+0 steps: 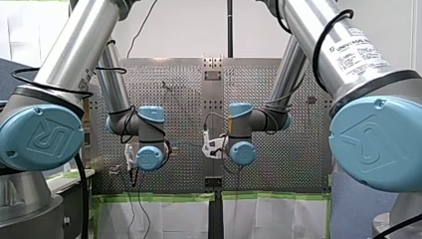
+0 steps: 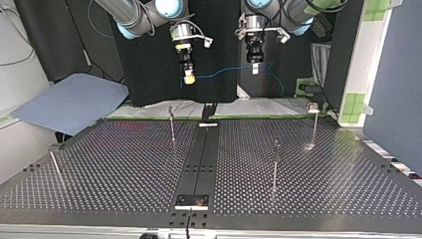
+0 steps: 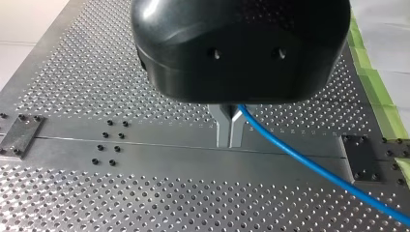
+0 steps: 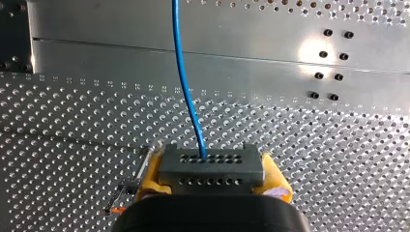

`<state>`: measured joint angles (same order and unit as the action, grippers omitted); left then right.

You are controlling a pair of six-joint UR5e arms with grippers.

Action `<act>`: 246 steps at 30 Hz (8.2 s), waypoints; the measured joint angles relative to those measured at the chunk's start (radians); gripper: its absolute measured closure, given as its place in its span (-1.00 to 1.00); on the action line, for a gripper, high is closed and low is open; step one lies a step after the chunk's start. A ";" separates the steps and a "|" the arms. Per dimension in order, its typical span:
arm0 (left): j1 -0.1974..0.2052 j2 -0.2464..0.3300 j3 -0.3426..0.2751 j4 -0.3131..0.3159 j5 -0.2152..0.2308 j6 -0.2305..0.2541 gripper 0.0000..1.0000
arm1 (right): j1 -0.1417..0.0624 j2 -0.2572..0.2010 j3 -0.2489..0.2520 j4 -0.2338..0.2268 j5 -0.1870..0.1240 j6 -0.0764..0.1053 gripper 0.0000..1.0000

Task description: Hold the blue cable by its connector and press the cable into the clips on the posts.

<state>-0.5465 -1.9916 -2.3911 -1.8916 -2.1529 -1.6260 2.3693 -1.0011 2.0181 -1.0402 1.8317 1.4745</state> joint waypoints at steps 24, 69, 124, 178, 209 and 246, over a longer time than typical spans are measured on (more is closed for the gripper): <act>0.000 0.000 0.000 0.000 0.000 0.000 1.00 | 0.000 0.000 0.000 0.000 0.000 0.000 1.00; 0.000 0.000 0.000 0.000 0.000 0.000 1.00 | 0.000 0.000 0.000 0.000 0.000 0.000 1.00; 0.003 0.000 0.000 0.000 0.002 0.002 1.00 | 0.002 0.000 0.002 0.000 0.000 -0.003 1.00; -0.065 0.000 0.006 -0.166 -0.114 -0.010 1.00 | -0.031 -0.150 -0.041 0.272 -0.040 0.092 1.00; 0.170 0.296 0.127 -0.431 0.054 0.070 1.00 | -0.038 -0.201 -0.155 0.348 -0.108 0.117 1.00; 0.178 0.446 0.229 -0.507 0.106 0.020 1.00 | -0.001 -0.178 -0.362 0.464 -0.207 0.146 1.00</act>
<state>-0.3688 -1.5460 -2.1621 -2.3983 -2.0467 -1.6057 2.3685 -1.1792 1.6561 -0.5763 1.6244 1.6202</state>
